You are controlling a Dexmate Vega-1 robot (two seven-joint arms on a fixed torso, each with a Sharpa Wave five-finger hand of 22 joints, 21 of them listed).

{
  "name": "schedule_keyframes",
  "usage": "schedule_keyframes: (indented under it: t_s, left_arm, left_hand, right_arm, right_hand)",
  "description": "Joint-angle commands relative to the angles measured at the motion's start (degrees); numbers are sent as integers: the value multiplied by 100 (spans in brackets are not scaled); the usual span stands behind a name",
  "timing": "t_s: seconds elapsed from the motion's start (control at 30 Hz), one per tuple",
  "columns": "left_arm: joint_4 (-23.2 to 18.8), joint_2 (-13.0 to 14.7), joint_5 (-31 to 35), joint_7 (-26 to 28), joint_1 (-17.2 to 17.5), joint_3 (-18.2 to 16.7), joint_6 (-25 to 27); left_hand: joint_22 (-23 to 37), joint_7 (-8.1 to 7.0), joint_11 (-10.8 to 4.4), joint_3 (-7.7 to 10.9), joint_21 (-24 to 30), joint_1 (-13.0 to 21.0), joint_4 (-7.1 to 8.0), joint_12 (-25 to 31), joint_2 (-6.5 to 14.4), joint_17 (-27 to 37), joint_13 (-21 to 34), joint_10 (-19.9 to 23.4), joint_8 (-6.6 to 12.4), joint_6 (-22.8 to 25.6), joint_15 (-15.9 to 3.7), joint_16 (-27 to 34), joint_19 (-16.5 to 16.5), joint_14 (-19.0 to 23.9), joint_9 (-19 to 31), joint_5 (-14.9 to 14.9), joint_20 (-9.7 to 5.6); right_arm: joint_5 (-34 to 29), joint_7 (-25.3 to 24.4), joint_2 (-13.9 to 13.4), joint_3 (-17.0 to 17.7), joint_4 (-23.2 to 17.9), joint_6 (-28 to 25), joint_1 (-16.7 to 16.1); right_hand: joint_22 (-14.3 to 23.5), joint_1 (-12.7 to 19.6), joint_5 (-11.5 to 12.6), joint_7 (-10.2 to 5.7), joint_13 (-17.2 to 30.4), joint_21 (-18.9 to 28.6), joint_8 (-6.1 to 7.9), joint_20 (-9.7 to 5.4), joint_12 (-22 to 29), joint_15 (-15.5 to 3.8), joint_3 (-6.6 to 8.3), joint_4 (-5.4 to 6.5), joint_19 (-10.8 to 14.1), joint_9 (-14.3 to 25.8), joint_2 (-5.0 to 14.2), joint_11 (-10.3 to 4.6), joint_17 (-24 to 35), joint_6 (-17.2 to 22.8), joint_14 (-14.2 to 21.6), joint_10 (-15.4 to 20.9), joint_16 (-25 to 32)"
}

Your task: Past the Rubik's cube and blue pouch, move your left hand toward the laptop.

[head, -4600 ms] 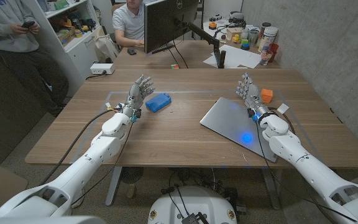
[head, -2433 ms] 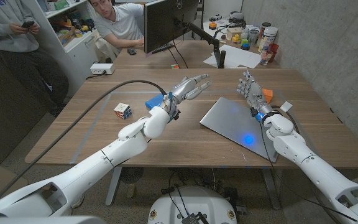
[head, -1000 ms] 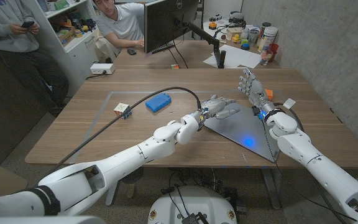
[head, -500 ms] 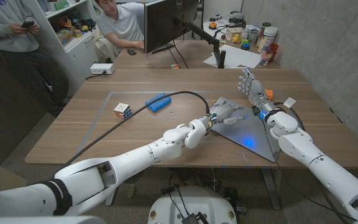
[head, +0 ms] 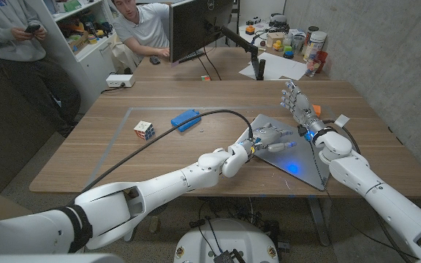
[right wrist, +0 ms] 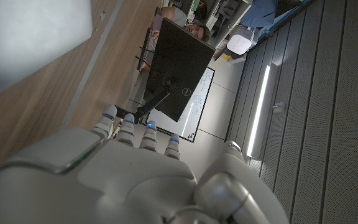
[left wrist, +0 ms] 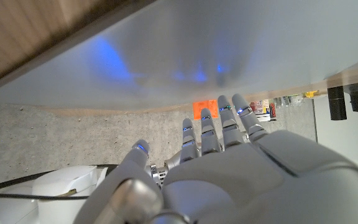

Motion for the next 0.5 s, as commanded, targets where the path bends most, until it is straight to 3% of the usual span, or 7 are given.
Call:
schedule_keyframes:
  t_s: [0.03, 0.5]
  left_arm:
    - [85, -39, 8, -12, -80, 147, 18]
    - [67, -34, 71, -6, -133, 193, 69]
  left_hand:
    - [22, 5, 13, 46, 23, 2, 4, 20, 89, 31, 28, 41, 41, 40, 47, 30, -1, -14, 9, 41, 48]
    - [22, 5, 13, 46, 23, 2, 4, 20, 89, 31, 28, 41, 41, 40, 47, 30, -1, -14, 9, 41, 48]
  right_arm:
    - [47, 44, 14, 14, 72, 31, -9]
    - [49, 51, 30, 13, 120, 41, 14]
  right_hand:
    - [21, -18, 14, -11, 12, -16, 16, 57, 40, 35, -13, -20, -156, 19, -32, -17, 8, -2, 23, 22, 14]
    - [19, -31, 15, -12, 13, -21, 17, 57, 35, 37, -23, -17, -154, 19, -36, 5, 9, 20, 21, 19, 13]
